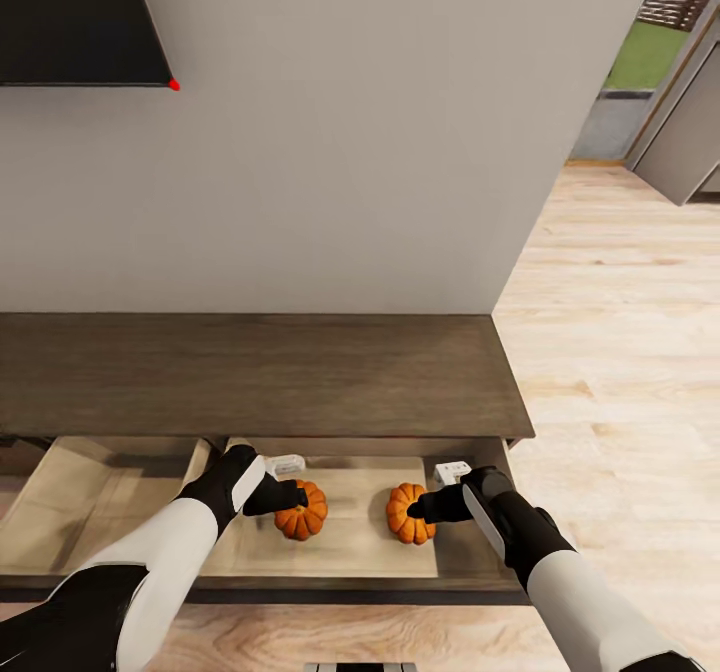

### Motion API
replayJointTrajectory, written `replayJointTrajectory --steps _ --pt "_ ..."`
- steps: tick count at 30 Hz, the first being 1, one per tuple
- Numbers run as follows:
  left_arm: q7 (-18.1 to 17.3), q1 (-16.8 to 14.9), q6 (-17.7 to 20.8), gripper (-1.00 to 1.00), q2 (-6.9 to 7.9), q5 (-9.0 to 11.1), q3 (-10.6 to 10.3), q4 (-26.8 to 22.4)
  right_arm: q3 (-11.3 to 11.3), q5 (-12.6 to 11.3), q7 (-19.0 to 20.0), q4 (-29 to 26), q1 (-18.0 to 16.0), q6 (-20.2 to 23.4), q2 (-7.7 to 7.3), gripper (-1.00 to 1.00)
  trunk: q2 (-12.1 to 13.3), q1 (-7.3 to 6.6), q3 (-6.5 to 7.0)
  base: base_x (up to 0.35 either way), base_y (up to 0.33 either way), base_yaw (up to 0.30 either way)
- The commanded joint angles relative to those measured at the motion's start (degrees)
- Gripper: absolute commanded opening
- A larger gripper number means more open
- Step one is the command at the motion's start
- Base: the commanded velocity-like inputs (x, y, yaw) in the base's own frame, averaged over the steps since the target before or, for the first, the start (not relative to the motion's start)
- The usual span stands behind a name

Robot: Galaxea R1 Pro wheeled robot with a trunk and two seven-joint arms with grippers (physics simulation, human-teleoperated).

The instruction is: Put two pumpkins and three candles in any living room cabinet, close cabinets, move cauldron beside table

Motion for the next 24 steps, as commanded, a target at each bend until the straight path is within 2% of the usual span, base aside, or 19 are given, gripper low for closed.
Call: replayJointTrajectory --steps 1,12,13,15,21,24 --pt "0.10 -0.01 0.27 1.00 -0.01 0.15 0.13 -0.08 0.20 -0.49 -0.21 -0.06 -0.03 0.38 -0.05 1.00 0.40 -0.23 0.15 0.000 0.000 0.000" --pt "-0.04 -0.01 0.36 1.00 -0.01 0.14 0.13 -0.08 0.20 -0.51 -0.21 -0.07 -0.03 1.75 -0.05 1.00 4.81 -2.65 2.12 0.000 0.000 0.000" --pt "0.07 -0.01 2.61 1.00 -0.01 0.13 0.13 -0.09 0.19 -0.48 -0.21 -0.07 -0.03 1.76 -0.05 1.00 5.21 -2.87 2.35 0.000 0.000 0.000" --pt "0.17 -0.01 4.25 1.00 -0.01 0.13 0.13 -0.13 0.19 -0.48 -0.21 -0.06 -0.03 1.76 -0.05 1.00 6.02 -3.31 2.85 0.000 0.000 0.000" --pt "0.14 -0.01 5.44 1.00 -0.01 0.16 0.15 -0.16 0.19 -0.48 -0.21 -0.06 -0.03 1.76 -0.05 1.00 8.42 -4.62 4.45 0.000 0.000 0.000" --pt "0.12 -0.01 5.52 1.00 -0.01 0.19 0.19 -0.16 0.19 -0.48 -0.21 -0.06 -0.03 1.76 -0.05 1.00 8.42 -4.62 4.72 0.000 0.000 0.000"
